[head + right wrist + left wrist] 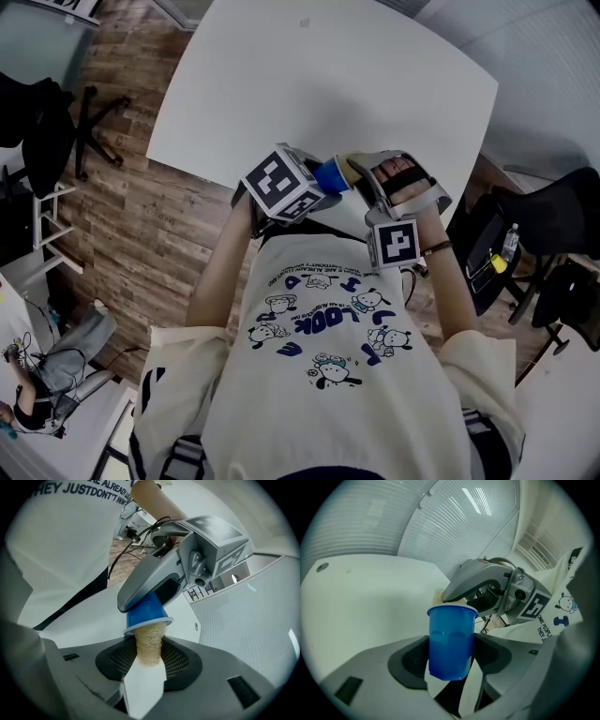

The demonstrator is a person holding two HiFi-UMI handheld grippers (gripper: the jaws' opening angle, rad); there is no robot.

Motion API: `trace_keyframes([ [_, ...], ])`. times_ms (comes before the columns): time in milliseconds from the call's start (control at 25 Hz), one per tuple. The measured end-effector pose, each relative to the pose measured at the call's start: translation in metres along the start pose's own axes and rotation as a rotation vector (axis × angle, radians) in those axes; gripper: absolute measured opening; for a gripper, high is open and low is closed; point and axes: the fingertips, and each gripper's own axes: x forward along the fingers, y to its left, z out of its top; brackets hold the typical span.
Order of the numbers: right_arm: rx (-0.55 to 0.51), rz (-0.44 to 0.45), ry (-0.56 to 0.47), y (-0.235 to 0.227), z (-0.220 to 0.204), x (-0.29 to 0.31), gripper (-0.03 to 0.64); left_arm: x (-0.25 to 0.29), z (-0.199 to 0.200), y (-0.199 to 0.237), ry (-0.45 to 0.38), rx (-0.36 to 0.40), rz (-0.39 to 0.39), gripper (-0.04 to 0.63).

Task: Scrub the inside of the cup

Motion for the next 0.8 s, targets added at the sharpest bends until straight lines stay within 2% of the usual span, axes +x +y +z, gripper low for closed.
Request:
trace_keyframes([
  [240, 0.053, 0.080, -0.008, 0.013, 0.002, 0.000, 0.179, 0.001, -0.003, -0.001, 0.070, 0.133, 0.102, 0.311],
  [520, 0.242, 0.137, -0.087, 0.009, 0.010, 0.002, 0.178, -0.001, -0.006, 0.003, 0.159, 0.291, 0.231, 0.305],
  [800, 0.436, 0.304, -0.172, 0.019, 0.018, 0.002, 0.178, -0.003, -0.010, 0.003, 0.235, 0.445, 0.279, 0.305],
])
